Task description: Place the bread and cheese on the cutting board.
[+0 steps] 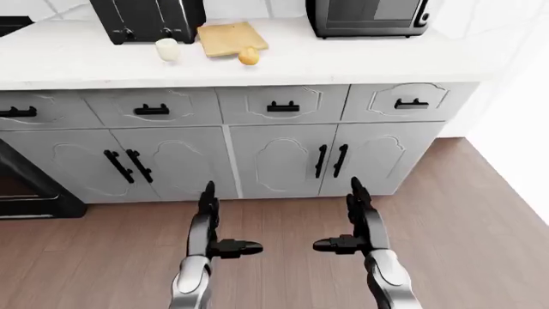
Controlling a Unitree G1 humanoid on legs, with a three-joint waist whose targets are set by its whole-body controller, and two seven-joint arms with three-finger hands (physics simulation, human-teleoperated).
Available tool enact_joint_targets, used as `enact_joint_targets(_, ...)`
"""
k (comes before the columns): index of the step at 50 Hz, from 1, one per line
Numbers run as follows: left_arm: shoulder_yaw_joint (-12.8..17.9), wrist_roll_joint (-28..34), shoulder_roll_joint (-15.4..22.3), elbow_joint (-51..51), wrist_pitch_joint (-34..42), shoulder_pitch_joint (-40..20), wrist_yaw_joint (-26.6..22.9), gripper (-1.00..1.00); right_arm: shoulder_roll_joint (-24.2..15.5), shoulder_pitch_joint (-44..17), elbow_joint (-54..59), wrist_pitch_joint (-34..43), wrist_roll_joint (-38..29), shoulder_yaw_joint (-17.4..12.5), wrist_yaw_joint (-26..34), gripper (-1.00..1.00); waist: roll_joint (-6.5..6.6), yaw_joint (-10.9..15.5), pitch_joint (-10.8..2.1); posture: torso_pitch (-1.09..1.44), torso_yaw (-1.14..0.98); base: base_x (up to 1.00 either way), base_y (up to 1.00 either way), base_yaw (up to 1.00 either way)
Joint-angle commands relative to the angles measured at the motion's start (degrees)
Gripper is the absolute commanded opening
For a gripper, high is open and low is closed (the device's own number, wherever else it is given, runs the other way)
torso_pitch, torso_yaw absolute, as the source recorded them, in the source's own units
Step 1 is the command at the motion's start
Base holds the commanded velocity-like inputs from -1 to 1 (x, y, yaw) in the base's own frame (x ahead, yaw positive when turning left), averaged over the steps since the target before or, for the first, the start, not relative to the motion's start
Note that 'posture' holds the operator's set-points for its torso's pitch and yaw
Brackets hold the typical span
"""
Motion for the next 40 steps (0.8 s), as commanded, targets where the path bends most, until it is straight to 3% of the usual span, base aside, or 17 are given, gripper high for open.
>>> enact_joint_targets(1,1.0,-1.7,0.3,-5.8,-1.5,-2.3,-0.3,1.00,-0.8,-1.2,-5.9,0.0,-0.3,1.4,2.7,1.00,-0.45,-0.1,-0.05,0.00,0.00,0.00,0.00,0.00)
enact_joint_targets(3,1.3,-2.0,0.6,-7.9,1.0,-2.4,-0.1,1.00,-0.8,-1.3,-8.0,3.9,-1.9,2.5,3.9,1.00,-0.15,0.5,-3.56,0.00,0.00,0.00,0.00,0.00)
enact_joint_targets(4,1.3,-1.9,0.7,-8.6,2.0,-2.4,0.1,1.00,-0.7,-1.5,-9.7,5.5,-3.3,2.6,3.3,1.00,-0.15,0.5,-3.00,0.00,0.00,0.00,0.00,0.00)
enact_joint_targets(5,1.0,-2.0,1.1,-11.5,6.0,-2.1,-0.7,1.00,-0.5,-1.8,-11.8,8.4,-3.4,2.4,3.2,1.00,-0.39,0.4,-0.92,0.00,0.00,0.00,0.00,0.00)
enact_joint_targets(7,1.4,-1.5,1.6,-15.7,11.1,-2.5,-1.1,1.00,-0.3,-3.0,-16.8,15.8,-3.5,1.9,2.5,1.00,-0.37,0.4,-4.09,0.00,0.00,0.00,0.00,0.00)
enact_joint_targets(11,3.2,-1.2,2.7,-22.5,20.6,-4.1,-1.6,1.00,-0.4,-6.3,-29.7,32.2,-2.9,1.5,2.6,1.00,-0.15,0.7,-4.52,0.00,0.00,0.00,0.00,0.00)
enact_joint_targets(15,6.0,-1.9,4.8,-34.5,34.3,-7.5,-3.1,1.00,-2.9,-12.5,-37.0,42.8,-0.3,-1.5,6.0,1.00,0.06,0.6,-4.89,0.00,0.00,0.00,0.00,0.00)
enact_joint_targets(17,7.5,-2.5,5.8,-40.4,41.6,-10.2,-3.8,1.00,-4.1,-16.0,-39.2,46.3,0.1,-2.8,6.3,1.00,0.03,0.5,-4.95,0.00,0.00,0.00,0.00,0.00)
enact_joint_targets(22,9.7,-2.8,7.4,-45.4,47.7,-13.7,-4.5,1.00,-6.1,-20.1,-43.9,50.8,0.6,-4.0,6.9,1.00,0.08,0.6,-5.06,0.00,0.00,0.00,0.00,0.00)
enact_joint_targets(23,10.4,-3.2,7.8,-47.2,49.9,-14.8,-4.3,1.00,-6.7,-21.3,-45.1,51.5,0.8,-4.4,7.1,1.00,0.49,0.5,-6.00,0.00,0.00,0.00,0.06,0.00)
enact_joint_targets(25,11.2,-3.7,8.3,-49.3,52.4,-15.9,-4.2,1.00,-7.1,-22.3,-46.1,52.1,0.8,-4.7,7.0,1.00,0.69,0.3,-5.34,0.00,0.00,0.00,0.16,0.00)
enact_joint_targets(30,14.2,-6.5,10.4,-55.1,60.4,-20.8,-3.6,1.00,-8.2,-26.2,-50.8,56.3,1.4,-5.5,6.5,1.00,-0.83,-0.2,-4.68,0.00,0.00,0.02,0.34,0.00)
enact_joint_targets(35,15.0,-8.3,11.1,-57.5,62.9,-21.8,-2.7,1.00,-8.9,-27.5,-52.8,57.7,2.0,-5.4,5.8,1.00,1.77,-1.0,-2.75,0.00,0.00,0.12,0.43,0.00)
enact_joint_targets(37,14.9,-8.6,11.2,-57.5,62.5,-21.5,-2.5,1.00,-8.9,-26.7,-52.7,56.8,1.5,-4.6,5.8,1.00,5.24,-1.2,-3.60,0.00,0.00,0.16,0.46,0.00)
enact_joint_targets(38,14.9,-8.7,11.2,-57.4,62.2,-21.3,-2.4,1.00,-8.7,-26.5,-52.9,56.7,1.4,-4.4,5.9,1.00,6.18,-1.4,-4.07,0.00,0.00,0.15,0.48,0.00)
enact_joint_targets(39,14.8,-8.8,11.1,-57.2,62.0,-21.2,-2.3,1.00,-8.7,-26.6,-52.8,56.6,1.3,-4.4,6.0,1.00,4.93,-0.8,-2.89,0.00,0.00,0.16,0.48,0.00)
enact_joint_targets(40,14.6,-8.8,11.1,-57.2,61.7,-20.9,-2.1,1.00,-8.6,-26.5,-52.8,56.5,1.3,-4.5,6.0,1.00,4.69,-1.2,-2.35,0.00,0.00,0.15,0.46,0.00)
